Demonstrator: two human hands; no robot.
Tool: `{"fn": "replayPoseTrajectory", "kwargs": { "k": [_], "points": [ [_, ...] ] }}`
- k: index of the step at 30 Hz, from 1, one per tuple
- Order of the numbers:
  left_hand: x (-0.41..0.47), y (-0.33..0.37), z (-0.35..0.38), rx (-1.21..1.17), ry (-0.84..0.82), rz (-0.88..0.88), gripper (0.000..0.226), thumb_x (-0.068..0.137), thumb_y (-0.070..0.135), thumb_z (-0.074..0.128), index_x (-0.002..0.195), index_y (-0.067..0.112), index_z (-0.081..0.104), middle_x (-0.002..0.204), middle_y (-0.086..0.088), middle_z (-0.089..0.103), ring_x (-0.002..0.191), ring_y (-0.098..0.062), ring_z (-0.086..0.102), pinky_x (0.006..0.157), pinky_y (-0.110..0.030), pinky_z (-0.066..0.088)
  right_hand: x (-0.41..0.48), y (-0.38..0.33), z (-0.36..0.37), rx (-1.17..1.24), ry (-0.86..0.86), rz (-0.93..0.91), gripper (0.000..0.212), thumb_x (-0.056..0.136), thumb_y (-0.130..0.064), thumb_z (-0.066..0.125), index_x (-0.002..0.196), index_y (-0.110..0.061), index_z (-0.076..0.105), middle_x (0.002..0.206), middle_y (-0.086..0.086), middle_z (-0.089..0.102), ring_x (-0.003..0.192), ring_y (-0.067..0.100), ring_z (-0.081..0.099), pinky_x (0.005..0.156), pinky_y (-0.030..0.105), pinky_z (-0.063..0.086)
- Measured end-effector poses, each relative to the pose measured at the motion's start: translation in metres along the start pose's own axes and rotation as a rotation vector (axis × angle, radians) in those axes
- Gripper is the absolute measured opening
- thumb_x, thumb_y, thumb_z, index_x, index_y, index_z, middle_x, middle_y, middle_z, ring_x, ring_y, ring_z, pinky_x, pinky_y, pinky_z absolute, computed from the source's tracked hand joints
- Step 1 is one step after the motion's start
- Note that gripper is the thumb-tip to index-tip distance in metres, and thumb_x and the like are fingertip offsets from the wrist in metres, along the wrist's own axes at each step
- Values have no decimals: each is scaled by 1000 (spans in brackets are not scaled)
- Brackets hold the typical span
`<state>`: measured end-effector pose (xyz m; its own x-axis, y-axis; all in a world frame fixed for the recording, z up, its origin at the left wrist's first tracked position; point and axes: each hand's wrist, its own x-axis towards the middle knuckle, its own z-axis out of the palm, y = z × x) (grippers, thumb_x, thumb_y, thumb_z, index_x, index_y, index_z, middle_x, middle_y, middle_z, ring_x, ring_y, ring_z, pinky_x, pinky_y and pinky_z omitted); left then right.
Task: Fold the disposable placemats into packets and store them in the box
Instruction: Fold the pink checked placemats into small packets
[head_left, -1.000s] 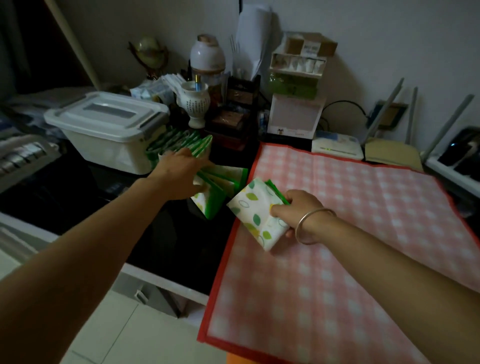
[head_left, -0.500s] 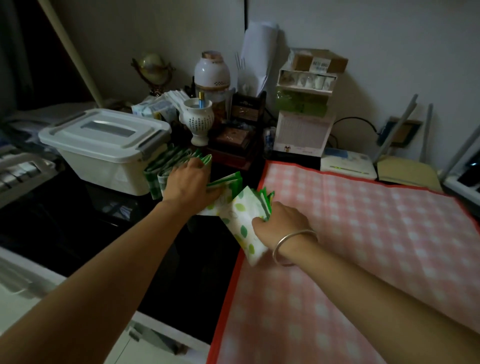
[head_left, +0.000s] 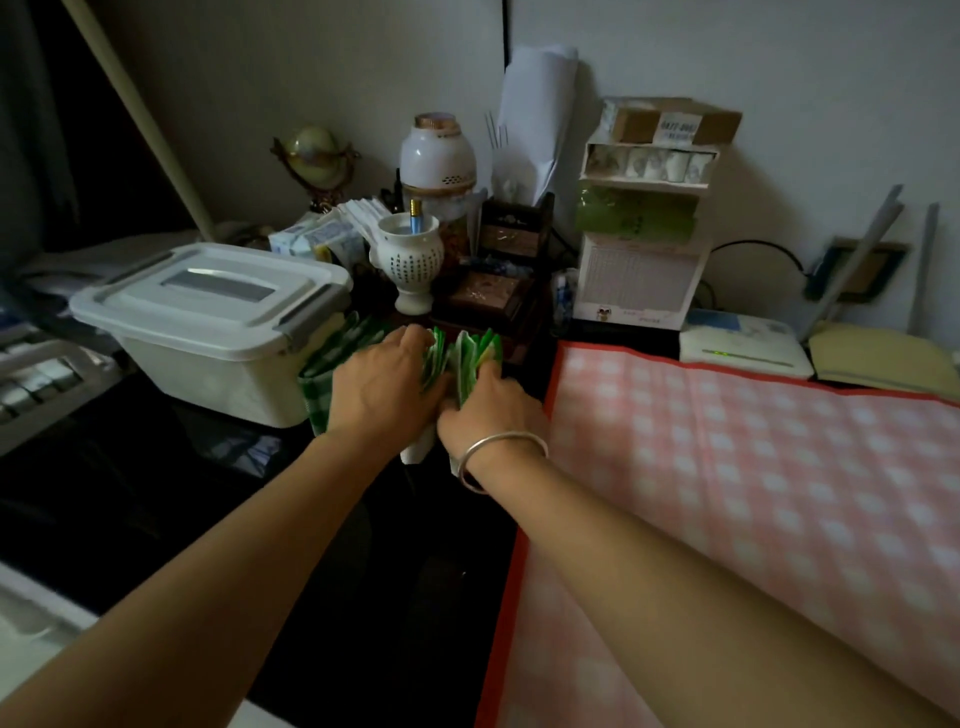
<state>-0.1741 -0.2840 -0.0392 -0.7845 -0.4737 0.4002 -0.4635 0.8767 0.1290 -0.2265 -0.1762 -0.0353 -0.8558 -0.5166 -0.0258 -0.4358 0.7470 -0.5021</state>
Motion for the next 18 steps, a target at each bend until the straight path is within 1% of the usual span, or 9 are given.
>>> {"fn": "replayPoseTrajectory", "kwargs": {
  "k": [3,5,6,8,10,11,13,15,18],
  "points": [
    [4,-23,-5,-95,5,-11,36,89,54,53,113,28,62,102,2,70,89,-24,66,74,-36,52,3,-6,5,60,-35,-75,51,94,-49,37,129,-13,42,128,10,49,112,37,54,80,38,38],
    [6,-38,-5,-94,-36,4,39,85,52,48,111,30,65,99,1,70,95,-24,64,86,-37,45,8,-10,9,266,-120,2,48,97,-50,28,122,-12,45,127,10,52,111,36,54,88,41,40],
    [6,-44,-5,-106,-36,9,40,82,48,46,111,29,67,99,-2,70,98,-26,61,87,-38,42,10,-12,12,361,-156,45,46,98,-50,26,119,-13,44,125,10,53,110,36,54,92,43,41],
    [2,-51,-5,-213,3,-17,30,88,35,50,110,26,69,100,-6,69,102,-28,58,84,-38,45,15,-19,19,456,-190,89,38,97,-50,29,114,-18,40,122,9,56,106,34,57,92,44,43],
    [-5,-52,-4,-291,24,-14,24,93,20,56,113,19,69,105,-10,68,106,-28,56,81,-37,48,21,-25,26,464,-199,118,37,97,-49,32,120,-20,37,121,10,57,106,34,58,90,42,45],
    [-8,-51,-3,-280,17,9,25,94,18,57,116,17,68,108,-10,67,109,-28,56,82,-38,48,24,-28,29,458,-206,152,39,98,-47,32,125,-19,36,123,12,57,108,35,58,89,40,45],
    [-12,-49,-2,-235,4,46,32,95,24,56,126,17,60,116,-8,65,114,-27,55,85,-41,50,31,-32,30,451,-217,223,42,100,-42,31,132,-15,35,127,15,55,113,36,55,83,36,39],
    [-15,-50,-1,-253,-3,57,43,95,37,54,136,22,50,122,-2,64,119,-24,52,85,-42,51,36,-34,31,444,-223,252,42,99,-40,34,133,-16,37,127,15,55,114,36,55,82,37,39],
    [-16,-54,-2,-232,-47,89,61,89,63,37,140,33,46,127,3,62,125,-20,47,88,-37,47,42,-34,34,469,-226,258,41,98,-40,40,134,-21,38,128,12,53,114,35,54,85,40,42]
  ]
}}
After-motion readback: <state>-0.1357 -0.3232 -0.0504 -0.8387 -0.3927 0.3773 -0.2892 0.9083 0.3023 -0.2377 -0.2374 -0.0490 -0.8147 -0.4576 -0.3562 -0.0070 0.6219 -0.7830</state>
